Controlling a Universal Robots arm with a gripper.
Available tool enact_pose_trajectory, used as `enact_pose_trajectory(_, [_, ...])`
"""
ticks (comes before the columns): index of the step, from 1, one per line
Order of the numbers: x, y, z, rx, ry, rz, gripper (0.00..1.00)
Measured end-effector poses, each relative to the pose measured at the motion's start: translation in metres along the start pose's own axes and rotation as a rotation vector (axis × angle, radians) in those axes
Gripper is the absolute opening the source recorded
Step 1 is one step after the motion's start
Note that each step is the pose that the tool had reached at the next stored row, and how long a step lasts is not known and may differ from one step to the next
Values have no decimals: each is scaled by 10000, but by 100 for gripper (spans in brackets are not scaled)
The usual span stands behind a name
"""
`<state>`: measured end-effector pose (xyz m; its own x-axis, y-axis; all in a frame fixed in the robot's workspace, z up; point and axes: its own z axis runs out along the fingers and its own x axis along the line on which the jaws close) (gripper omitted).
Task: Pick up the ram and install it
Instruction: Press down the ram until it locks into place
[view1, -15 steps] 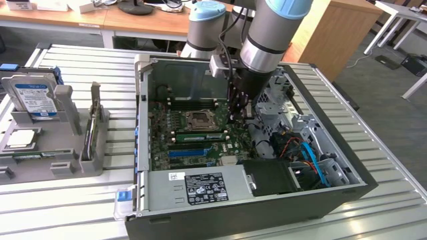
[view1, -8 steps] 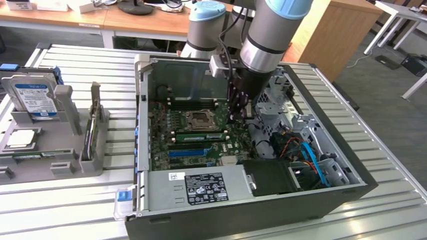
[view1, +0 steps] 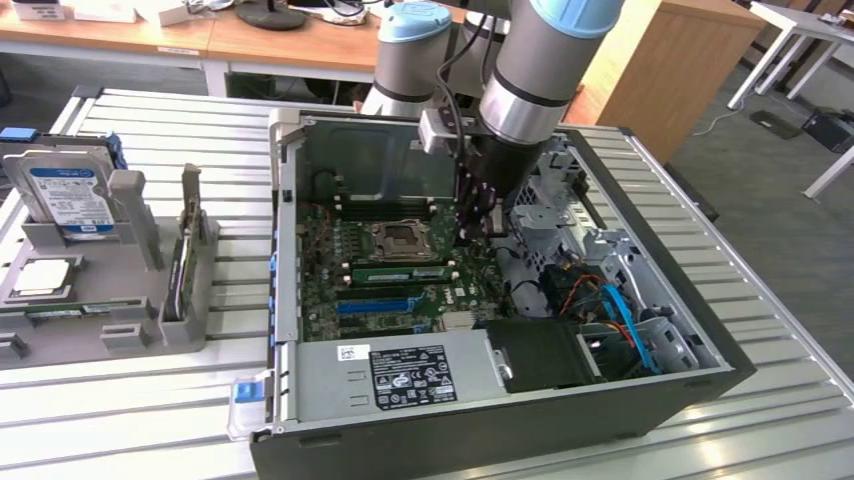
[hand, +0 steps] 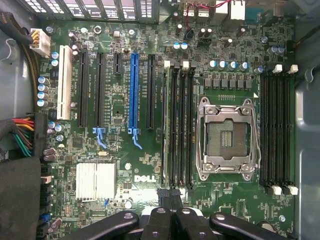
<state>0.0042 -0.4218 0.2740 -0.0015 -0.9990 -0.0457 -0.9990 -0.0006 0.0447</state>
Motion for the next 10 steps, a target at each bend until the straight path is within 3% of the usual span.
enact_pose_trajectory(10, [2, -1, 30, -1, 1, 0, 11])
